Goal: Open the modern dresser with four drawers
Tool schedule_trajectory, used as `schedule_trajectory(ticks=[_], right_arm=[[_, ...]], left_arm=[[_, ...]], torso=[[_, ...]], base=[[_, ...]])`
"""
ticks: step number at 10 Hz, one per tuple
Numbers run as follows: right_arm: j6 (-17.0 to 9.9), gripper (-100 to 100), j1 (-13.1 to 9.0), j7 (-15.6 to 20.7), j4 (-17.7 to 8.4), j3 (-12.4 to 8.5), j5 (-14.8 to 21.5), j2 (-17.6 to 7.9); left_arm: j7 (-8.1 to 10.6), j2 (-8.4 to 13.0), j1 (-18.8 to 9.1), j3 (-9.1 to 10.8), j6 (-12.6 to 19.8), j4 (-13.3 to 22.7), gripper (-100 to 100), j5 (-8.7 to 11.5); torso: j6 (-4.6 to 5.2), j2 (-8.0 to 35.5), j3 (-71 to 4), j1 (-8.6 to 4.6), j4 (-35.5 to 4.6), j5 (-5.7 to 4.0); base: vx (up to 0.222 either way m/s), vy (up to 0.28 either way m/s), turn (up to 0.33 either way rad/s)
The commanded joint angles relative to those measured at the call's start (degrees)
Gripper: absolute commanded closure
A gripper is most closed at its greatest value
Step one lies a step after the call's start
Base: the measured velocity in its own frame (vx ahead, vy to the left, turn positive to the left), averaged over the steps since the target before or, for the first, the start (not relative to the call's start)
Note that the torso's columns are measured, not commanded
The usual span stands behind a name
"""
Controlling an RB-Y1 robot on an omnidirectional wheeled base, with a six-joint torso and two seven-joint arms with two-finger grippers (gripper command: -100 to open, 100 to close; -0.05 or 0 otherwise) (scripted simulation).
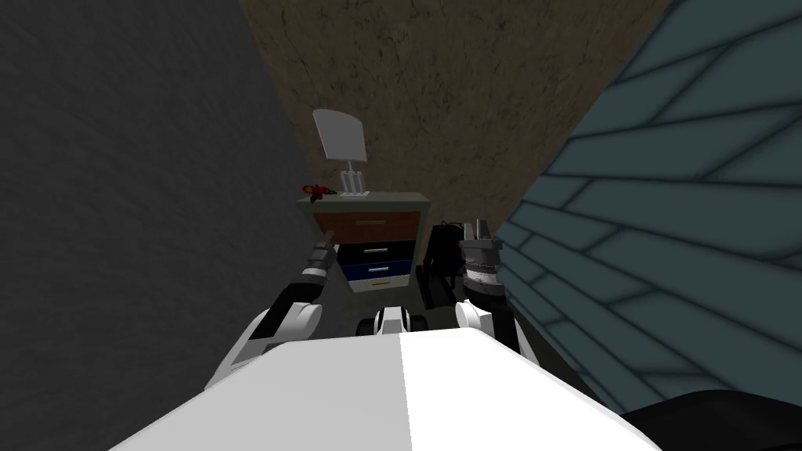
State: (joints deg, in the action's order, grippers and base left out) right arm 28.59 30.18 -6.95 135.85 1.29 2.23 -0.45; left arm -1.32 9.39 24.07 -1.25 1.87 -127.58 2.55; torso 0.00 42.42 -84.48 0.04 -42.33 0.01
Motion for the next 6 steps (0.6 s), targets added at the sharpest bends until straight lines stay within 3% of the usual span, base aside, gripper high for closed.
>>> schedule_trajectory(ticks=[1,6], right_arm=[[0.0,0,0.0,0.0,0.0,0.0,0.0,0.0],[0.0,0,0.0,0.0,0.0,0.0,0.0,0.0]], left_arm=[[0.03,-0.6,-0.6,0.06,2.7,0.4,-100,0.1],[-0.03,-5.8,-1.4,-0.04,7.6,0.6,-100,0.0]], torso=[[0.00,-0.1,0.0,-0.08,0.0,-0.03],[0.00,-0.1,-0.1,-0.07,0.1,-0.03]], base=[[0.146,-0.069,-0.033],[0.152,-0.047,-0.029]])
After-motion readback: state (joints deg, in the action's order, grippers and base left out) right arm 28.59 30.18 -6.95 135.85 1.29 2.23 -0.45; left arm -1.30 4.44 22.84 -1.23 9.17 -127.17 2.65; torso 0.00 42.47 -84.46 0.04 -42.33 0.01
